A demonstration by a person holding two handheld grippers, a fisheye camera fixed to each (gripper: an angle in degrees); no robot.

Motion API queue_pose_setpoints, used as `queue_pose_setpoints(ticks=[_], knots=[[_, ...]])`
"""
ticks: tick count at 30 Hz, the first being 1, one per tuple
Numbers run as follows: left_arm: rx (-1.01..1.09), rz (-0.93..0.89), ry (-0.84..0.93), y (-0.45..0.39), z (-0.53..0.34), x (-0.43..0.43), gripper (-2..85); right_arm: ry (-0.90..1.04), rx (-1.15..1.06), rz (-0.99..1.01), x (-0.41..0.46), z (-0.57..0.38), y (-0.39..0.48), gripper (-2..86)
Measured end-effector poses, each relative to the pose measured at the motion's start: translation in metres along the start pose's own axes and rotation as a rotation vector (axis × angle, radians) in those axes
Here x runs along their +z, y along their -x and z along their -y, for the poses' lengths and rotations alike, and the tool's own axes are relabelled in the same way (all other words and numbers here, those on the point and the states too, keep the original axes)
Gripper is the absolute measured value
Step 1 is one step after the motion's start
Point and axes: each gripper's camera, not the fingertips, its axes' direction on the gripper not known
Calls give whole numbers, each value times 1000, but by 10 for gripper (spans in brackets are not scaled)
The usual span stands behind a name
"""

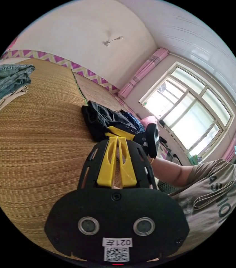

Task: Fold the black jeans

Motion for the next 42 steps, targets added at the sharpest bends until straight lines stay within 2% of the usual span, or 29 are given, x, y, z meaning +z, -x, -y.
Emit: queue_pose_setpoints(ticks=[2, 4, 6, 8, 9, 12, 14, 16, 18, 22, 26, 29, 30, 33, 37, 39, 40, 42], knots=[[3, -22, 1, 4, 11, 16, -9, -3, -30, -2, 5, 7, 0, 57], [-2, -30, -4, 8, 25, 33, -8, 0, -38, 85, -5, 11, -15, 49], [-8, -45, -24, 12, 46, 52, -5, 43, -58, 398, -12, 8, -47, 14], [-1, -43, -28, 12, 64, 66, -1, 99, -41, 589, -4, -2, -71, 7], [14, -19, -28, 11, 77, 75, 6, 56, 29, 597, -9, -16, -94, 8], [96, 94, 6, 2, 105, 108, 32, -42, 213, 442, -27, -60, -160, 37], [153, 137, 59, 0, 116, 142, 44, -71, 255, 333, -29, -85, -184, 63], [157, 172, 183, 11, 122, 188, 48, -36, 209, 279, -16, -100, -189, 82], [106, 298, 377, 39, 110, 245, 21, 12, 129, 239, 7, -117, -177, 84], [102, 288, 338, 36, 98, 233, -5, 127, -27, 92, 57, -154, -140, 5], [205, 366, 319, 2, 75, 210, -9, 14, 26, 63, 28, -196, -150, -8], [162, 337, 384, 30, 52, 225, -9, 80, -21, 101, 75, -236, -137, -9], [121, 299, 352, 41, 50, 218, -9, 97, -29, 120, 105, -257, -127, -9], [48, 249, 350, 59, 59, 203, -8, 71, -15, 94, 122, -290, -127, -8], [22, 227, 198, 76, 74, 165, 5, -22, 199, 211, 119, -338, -187, -2], [-47, 204, 146, 107, 88, 156, 67, -113, 495, 295, 148, -392, -252, 29], [-73, 186, 155, 118, 93, 159, 88, -119, 566, 337, 164, -406, -268, 42], [-183, 52, 241, 162, 108, 182, 151, -97, 798, 567, 247, -458, -325, 92]])
